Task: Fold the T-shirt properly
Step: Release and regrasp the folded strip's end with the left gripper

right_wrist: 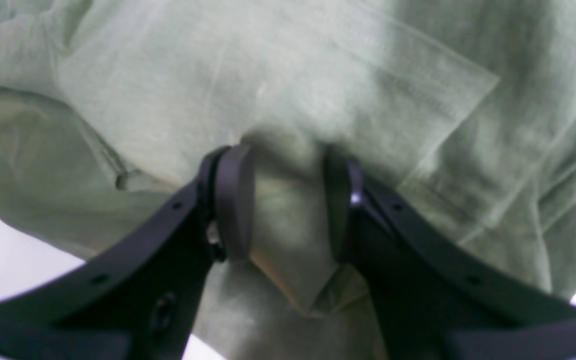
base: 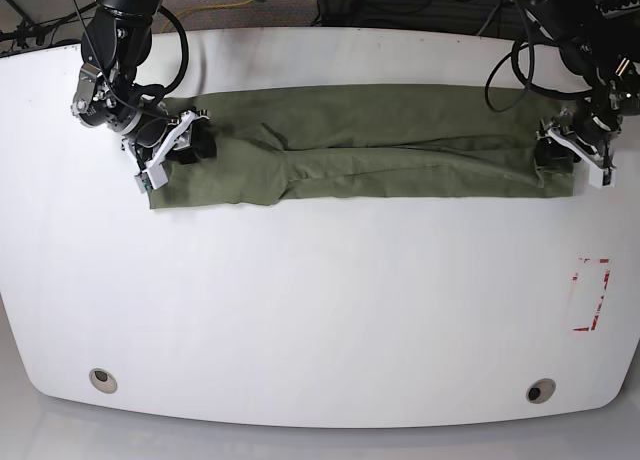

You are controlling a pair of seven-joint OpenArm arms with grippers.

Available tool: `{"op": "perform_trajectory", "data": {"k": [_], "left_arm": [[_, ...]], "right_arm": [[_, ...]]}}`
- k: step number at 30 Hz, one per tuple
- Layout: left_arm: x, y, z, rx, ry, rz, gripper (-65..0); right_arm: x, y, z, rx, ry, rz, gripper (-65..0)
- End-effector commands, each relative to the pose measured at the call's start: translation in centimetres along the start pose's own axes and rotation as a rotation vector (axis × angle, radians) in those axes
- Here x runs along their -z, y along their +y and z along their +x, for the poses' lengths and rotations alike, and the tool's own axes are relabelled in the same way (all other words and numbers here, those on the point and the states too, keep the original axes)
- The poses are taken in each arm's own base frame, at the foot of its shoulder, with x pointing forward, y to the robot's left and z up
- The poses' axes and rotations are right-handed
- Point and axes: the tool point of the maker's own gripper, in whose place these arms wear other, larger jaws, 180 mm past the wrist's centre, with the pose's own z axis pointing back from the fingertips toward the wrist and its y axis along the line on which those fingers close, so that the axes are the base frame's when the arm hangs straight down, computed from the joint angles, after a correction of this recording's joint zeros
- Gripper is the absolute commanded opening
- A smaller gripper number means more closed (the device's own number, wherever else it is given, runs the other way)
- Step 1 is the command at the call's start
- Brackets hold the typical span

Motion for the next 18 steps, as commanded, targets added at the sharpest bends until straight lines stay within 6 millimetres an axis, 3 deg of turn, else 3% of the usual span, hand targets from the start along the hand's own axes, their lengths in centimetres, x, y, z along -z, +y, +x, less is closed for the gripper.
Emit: {"op": "perform_trajectory", "data": {"k": [1, 3, 6, 10, 15, 18], "left_arm": [[0.0, 0.2, -0.8, 0.013, 0.050, 0.011, -51.9], [0.0, 0.2, -0.8, 0.013, 0.050, 0.011, -65.0], [-0.1, 0.2, -0.5, 0.020, 0.043, 0.014, -65.0], [-1.5, 0.1, 1.6, 0.083, -0.010, 0.045, -65.0], [-2.8, -3.2, 2.9, 0.217, -0.047, 0.034, -65.0], [-3.4, -6.7, 3.1, 0.336, -0.054, -0.010, -65.0]], "right_arm": [[-0.2, -0.5, -0.6, -0.019, 0.046, -0.022, -42.6], [-0.2, -0.5, -0.6, -0.018, 0.047, -0.022, -42.6], [-0.2, -0.5, -0.7, -0.019, 0.050, -0.024, -42.6], [0.1, -0.1, -0.7, -0.011, 0.046, -0.014, -42.6], [0.3, 0.2, -0.8, -0.006, 0.044, -0.010, -42.6], [0.3, 0.3, -0.8, -0.005, 0.043, -0.008, -42.6]]}}
